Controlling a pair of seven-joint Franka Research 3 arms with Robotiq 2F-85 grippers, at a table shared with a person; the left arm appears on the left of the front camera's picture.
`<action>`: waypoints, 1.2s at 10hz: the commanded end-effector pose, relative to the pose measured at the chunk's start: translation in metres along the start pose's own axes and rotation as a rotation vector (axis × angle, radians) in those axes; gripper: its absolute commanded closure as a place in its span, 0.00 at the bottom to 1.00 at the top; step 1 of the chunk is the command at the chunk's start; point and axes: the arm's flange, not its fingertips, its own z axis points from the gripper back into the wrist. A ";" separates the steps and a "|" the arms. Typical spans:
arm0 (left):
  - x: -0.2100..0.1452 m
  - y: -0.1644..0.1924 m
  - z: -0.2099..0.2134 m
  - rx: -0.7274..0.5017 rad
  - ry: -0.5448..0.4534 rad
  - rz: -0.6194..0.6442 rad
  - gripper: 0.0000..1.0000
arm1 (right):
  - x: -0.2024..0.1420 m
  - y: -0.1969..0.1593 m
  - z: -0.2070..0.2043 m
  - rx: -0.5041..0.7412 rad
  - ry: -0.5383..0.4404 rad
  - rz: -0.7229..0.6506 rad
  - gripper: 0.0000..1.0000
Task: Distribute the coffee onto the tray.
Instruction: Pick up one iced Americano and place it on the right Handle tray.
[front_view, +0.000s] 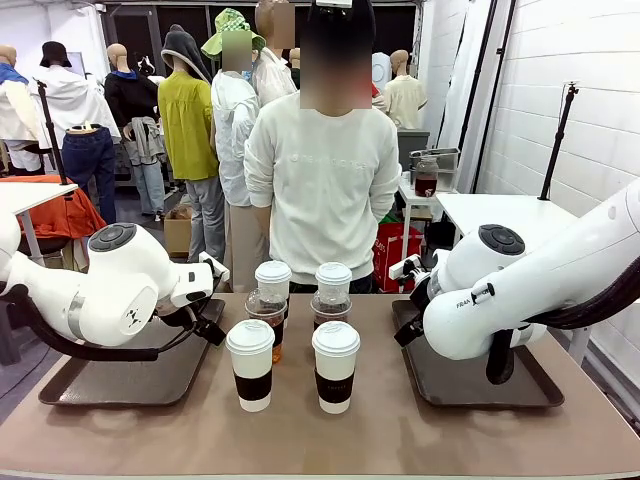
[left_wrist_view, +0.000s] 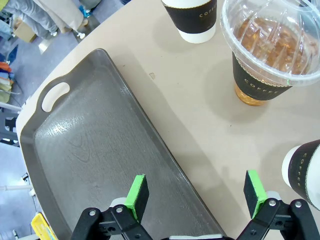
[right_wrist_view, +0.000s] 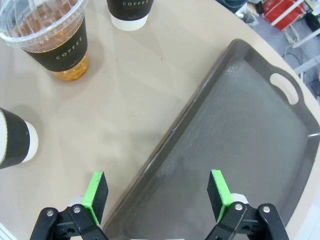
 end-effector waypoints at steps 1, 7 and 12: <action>0.000 0.001 0.000 0.000 0.000 0.001 0.00 | 0.000 0.000 0.000 0.000 0.000 0.000 0.00; 0.026 0.002 0.060 0.038 -0.033 -0.039 0.00 | 0.020 -0.003 0.059 0.077 -0.027 0.027 0.00; 0.058 0.003 0.129 0.045 -0.111 -0.047 0.00 | 0.048 -0.015 0.148 0.101 -0.089 0.102 0.00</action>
